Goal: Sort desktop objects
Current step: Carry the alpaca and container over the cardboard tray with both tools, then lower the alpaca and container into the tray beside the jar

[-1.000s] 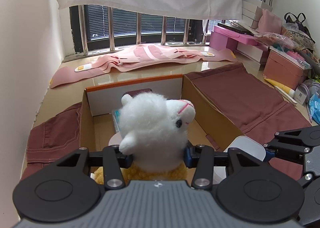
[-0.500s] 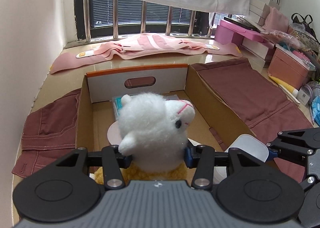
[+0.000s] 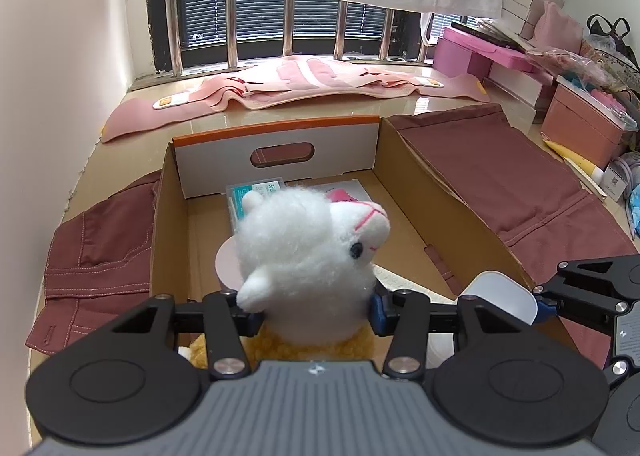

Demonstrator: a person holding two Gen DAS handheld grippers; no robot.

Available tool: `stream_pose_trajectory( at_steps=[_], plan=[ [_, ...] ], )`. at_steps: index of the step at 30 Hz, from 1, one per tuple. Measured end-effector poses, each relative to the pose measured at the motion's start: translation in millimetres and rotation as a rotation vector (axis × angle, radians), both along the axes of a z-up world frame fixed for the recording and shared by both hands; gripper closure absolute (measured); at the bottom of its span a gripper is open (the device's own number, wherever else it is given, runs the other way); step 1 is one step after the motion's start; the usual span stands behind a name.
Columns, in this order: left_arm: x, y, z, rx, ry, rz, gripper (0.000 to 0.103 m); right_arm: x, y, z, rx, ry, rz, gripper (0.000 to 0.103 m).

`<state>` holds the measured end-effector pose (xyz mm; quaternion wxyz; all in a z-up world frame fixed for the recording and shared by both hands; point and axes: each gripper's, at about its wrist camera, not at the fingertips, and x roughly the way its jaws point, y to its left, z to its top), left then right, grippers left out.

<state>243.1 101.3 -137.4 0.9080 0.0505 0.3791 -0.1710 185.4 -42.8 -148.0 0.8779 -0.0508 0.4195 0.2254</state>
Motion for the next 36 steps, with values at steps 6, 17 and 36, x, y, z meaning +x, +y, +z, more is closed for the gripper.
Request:
stream_pose_trajectory(
  at_steps=[6, 17, 36],
  plan=[
    [-1.2, -3.7, -1.0, 0.021, -0.001, -0.008, 0.055, -0.3, 2.3, -0.4, -0.006, 0.004, 0.004, 0.035],
    [0.2, -5.2, -1.4, 0.025, 0.006, -0.016, 0.055, -0.9, 3.9, -1.3, -0.015, 0.015, 0.010, 0.034],
    [-0.5, -8.2, -1.8, 0.026, 0.015, -0.039, 0.052, -4.6, 4.8, 1.2, -0.023, 0.039, 0.015, 0.034]
  ],
)
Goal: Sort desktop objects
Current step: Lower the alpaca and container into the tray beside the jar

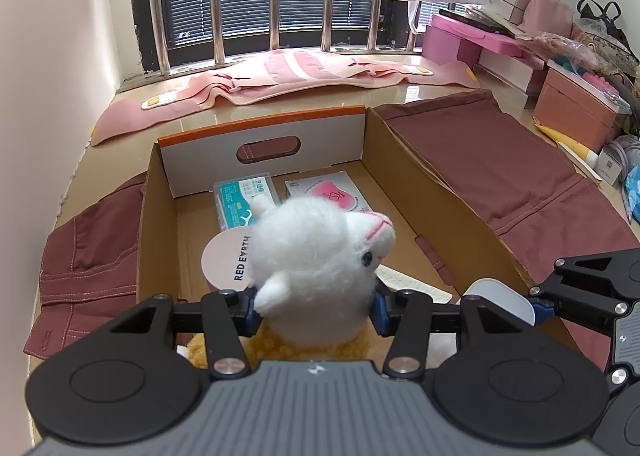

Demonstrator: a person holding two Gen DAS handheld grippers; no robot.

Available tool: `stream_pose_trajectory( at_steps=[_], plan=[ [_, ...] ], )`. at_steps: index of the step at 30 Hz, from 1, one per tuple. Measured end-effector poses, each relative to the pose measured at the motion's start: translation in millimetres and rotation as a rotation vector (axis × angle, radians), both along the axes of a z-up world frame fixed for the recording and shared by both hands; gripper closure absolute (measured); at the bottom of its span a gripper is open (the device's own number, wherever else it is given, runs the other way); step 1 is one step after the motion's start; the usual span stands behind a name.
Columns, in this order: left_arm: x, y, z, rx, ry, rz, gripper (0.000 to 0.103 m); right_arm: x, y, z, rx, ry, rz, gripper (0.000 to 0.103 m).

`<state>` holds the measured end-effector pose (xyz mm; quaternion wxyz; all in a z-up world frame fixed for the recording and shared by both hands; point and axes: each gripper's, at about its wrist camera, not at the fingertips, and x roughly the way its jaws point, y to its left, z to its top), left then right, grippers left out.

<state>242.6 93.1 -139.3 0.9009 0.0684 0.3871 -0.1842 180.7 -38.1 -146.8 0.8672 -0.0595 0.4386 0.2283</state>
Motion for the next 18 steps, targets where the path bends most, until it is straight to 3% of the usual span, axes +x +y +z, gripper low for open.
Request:
stream_pose_trajectory(
  at_steps=[18],
  plan=[
    [-3.3, -3.9, 1.0, -0.001, 0.013, -0.014, 0.049, -4.3, -2.2, 3.6, -0.008, 0.006, 0.001, 0.034]
  ],
)
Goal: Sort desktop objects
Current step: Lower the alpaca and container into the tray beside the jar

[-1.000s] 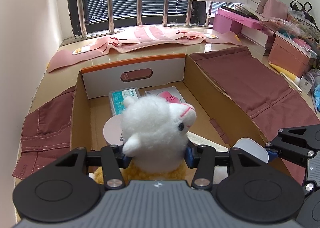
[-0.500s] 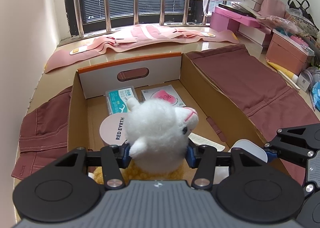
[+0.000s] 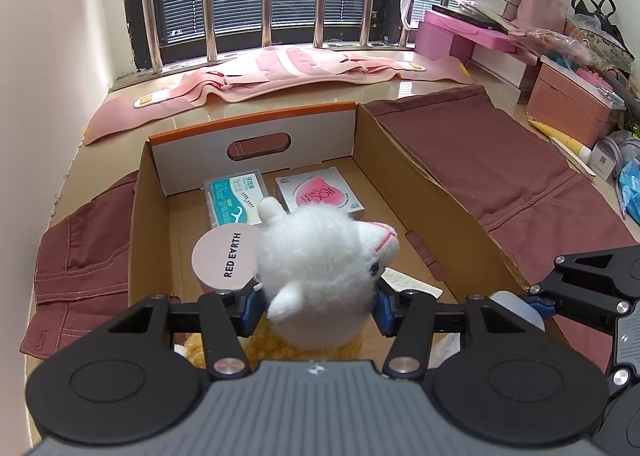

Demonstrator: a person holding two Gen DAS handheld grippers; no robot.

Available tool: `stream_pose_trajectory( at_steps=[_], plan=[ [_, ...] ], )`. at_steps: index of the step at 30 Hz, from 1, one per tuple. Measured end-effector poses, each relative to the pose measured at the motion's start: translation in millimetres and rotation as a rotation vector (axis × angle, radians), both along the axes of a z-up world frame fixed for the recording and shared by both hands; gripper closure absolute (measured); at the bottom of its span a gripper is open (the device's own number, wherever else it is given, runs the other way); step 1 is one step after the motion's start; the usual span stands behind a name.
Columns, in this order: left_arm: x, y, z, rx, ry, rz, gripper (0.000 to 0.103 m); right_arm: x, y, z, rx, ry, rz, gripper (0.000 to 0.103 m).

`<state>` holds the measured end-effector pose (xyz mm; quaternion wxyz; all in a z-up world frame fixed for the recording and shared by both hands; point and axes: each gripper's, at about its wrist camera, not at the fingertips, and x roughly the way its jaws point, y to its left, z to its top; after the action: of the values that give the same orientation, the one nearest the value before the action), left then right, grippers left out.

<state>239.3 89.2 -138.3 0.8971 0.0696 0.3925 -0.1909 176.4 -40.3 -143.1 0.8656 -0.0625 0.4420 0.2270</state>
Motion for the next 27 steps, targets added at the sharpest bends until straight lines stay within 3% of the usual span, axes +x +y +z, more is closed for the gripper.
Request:
stream_pose_trajectory(
  at_steps=[10, 13, 19, 23, 27],
  plan=[
    [-0.7, 0.0, 1.3, -0.003, 0.005, -0.002, 0.048, -1.4, 0.1, 2.9, 0.005, -0.009, 0.006, 0.033],
    [-0.8, -0.7, 1.9, -0.004, 0.006, -0.004, 0.047, -2.7, -0.1, 5.5, 0.007, -0.019, 0.008, 0.020],
    [-3.1, -2.1, 3.1, 0.002, 0.010, -0.006, 0.046, -5.7, 1.7, 10.1, -0.002, -0.038, 0.024, 0.020],
    [-5.7, -2.5, 5.2, 0.008, 0.015, -0.007, 0.036, -7.6, 1.2, 12.9, -0.003, -0.046, 0.026, 0.020],
    [-8.6, -3.8, 7.8, 0.013, 0.019, -0.013, 0.036, -9.2, 0.2, 16.5, -0.003, -0.051, 0.030, 0.020]
  ],
)
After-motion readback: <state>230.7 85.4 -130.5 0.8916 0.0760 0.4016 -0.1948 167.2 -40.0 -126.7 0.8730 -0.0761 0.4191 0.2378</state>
